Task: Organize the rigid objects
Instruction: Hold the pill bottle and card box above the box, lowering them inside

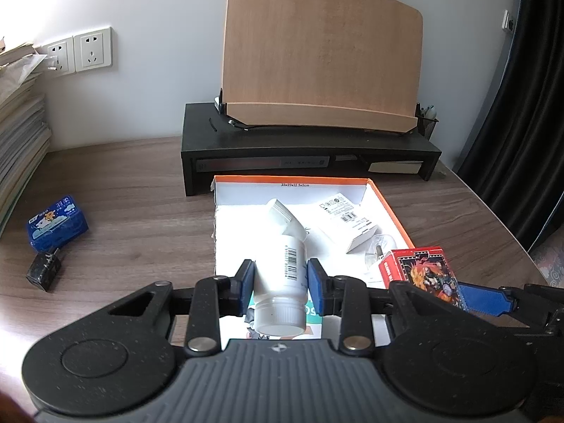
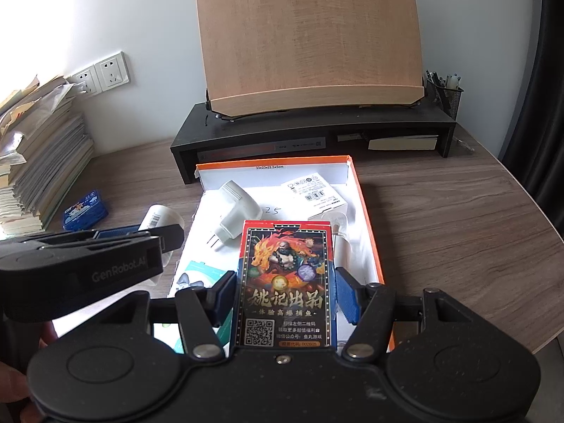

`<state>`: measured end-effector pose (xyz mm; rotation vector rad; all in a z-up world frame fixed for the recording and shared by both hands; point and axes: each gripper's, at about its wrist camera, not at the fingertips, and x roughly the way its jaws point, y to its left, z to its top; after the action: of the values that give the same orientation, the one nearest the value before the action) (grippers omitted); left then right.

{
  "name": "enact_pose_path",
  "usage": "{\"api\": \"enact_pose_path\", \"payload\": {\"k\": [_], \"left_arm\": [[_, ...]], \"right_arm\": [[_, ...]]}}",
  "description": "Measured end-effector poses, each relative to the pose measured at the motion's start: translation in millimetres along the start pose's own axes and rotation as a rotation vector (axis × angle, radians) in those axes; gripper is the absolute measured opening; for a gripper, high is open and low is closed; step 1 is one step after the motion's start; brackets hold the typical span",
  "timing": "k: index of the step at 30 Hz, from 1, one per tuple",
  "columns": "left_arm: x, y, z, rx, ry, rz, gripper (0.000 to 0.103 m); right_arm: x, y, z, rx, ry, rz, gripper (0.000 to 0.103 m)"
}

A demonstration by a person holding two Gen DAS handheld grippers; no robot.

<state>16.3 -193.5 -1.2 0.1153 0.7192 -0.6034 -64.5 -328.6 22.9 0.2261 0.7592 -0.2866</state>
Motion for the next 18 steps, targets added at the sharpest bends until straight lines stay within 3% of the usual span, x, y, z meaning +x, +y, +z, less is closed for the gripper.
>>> {"api": "enact_pose_path", "payload": {"k": [18], "left_arm": [[25, -8, 7, 0.017, 0.025, -0.029, 0.033]], "right_arm": [[18, -21, 23, 0.026, -0.028, -0.035, 0.071]]}}
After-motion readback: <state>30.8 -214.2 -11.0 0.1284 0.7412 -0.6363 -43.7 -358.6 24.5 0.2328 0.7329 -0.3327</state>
